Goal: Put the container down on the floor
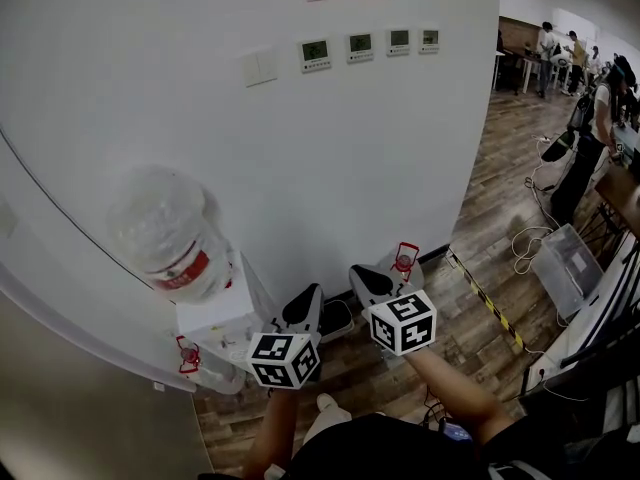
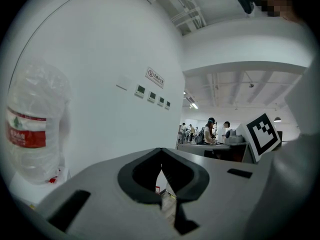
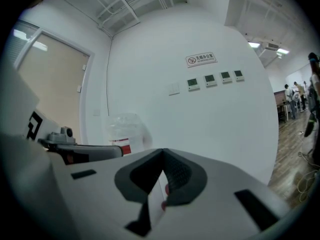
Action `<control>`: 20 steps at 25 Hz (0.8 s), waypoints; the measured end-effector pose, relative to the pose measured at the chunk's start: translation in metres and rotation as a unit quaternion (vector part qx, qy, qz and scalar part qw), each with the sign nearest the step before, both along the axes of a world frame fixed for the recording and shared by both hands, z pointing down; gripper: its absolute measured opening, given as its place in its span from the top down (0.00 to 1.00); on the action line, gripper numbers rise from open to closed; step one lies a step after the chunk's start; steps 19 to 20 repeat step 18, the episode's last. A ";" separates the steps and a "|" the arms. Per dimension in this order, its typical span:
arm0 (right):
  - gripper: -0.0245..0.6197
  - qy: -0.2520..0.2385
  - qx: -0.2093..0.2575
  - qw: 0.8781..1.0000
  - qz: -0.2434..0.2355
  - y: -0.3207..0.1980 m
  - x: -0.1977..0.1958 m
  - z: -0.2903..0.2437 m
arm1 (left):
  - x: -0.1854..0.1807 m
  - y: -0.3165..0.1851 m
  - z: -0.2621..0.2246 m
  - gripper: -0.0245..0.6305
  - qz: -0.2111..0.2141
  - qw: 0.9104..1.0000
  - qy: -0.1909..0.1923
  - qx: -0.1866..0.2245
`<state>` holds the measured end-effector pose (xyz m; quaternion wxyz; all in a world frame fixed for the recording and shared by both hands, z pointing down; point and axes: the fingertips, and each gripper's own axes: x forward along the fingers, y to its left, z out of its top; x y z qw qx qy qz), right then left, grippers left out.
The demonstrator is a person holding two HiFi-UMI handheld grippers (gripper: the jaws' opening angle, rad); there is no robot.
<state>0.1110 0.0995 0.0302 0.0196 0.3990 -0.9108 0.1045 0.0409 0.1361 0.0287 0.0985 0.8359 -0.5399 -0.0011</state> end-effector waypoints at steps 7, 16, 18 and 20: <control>0.92 -0.004 0.000 1.000 -0.002 -0.001 -0.001 -0.002 | -0.001 -0.002 -0.002 0.93 -0.001 1.000 0.001 0.003; 0.92 -0.004 -0.002 1.000 -0.005 0.003 0.002 -0.001 | 0.003 0.002 -0.001 0.93 -0.002 1.000 0.003 0.002; 0.92 -0.005 -0.006 1.000 -0.005 0.004 0.003 0.001 | 0.005 0.003 -0.001 0.93 -0.001 1.000 0.004 0.001; 0.92 -0.005 -0.006 1.000 -0.005 0.004 0.003 0.001 | 0.005 0.003 -0.001 0.93 -0.001 1.000 0.004 0.001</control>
